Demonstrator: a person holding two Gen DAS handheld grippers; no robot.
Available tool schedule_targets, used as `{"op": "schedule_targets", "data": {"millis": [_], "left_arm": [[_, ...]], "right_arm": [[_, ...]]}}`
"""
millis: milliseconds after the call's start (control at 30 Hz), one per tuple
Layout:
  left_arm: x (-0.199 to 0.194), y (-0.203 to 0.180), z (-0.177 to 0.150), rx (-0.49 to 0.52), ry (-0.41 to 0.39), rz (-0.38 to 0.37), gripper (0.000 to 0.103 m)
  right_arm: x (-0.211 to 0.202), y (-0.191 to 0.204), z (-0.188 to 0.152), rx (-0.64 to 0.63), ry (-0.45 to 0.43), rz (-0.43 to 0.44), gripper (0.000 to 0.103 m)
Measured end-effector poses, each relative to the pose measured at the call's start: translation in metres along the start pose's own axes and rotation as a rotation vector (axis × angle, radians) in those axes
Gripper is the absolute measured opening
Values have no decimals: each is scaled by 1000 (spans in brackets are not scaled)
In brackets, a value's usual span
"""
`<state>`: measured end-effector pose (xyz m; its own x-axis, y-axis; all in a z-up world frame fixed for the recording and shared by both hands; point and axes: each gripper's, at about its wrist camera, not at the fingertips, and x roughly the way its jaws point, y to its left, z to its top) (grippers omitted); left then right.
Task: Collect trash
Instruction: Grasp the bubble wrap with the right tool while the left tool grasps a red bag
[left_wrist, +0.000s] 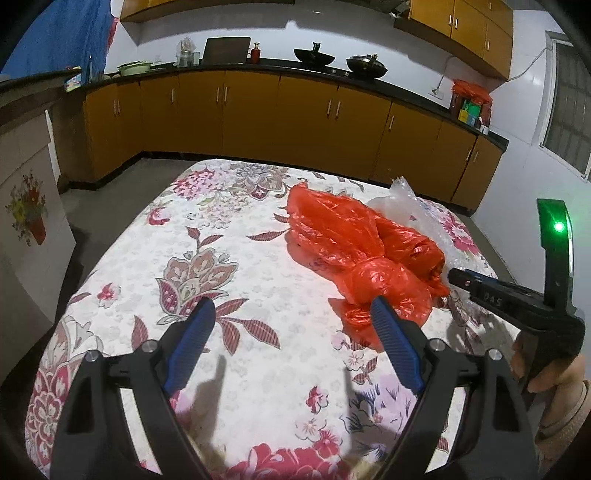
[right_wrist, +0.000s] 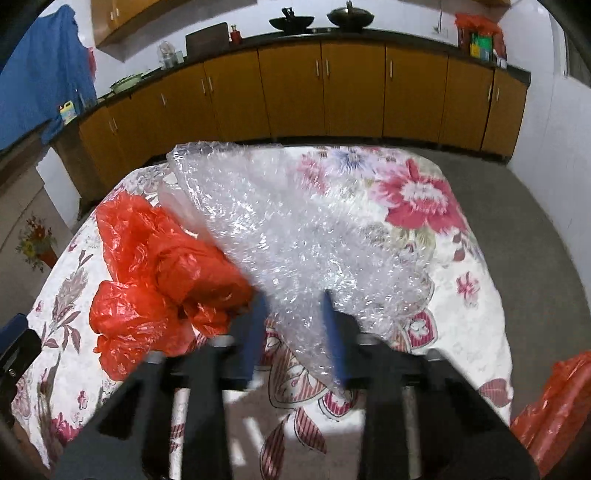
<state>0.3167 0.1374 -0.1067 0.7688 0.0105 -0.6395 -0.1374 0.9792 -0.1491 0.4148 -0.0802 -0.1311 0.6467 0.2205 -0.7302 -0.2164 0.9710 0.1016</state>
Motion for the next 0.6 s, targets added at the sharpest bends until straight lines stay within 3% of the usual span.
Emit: {"op": "schedule_targets", "data": {"millis": [367, 600], "left_arm": [[10, -28, 1, 39, 4, -62, 81], [34, -65, 10, 108, 36, -60, 81]], "right_arm": [[-57, -31, -7, 99, -126, 8, 12], [-79, -45, -22, 132, -137, -2, 12]]}}
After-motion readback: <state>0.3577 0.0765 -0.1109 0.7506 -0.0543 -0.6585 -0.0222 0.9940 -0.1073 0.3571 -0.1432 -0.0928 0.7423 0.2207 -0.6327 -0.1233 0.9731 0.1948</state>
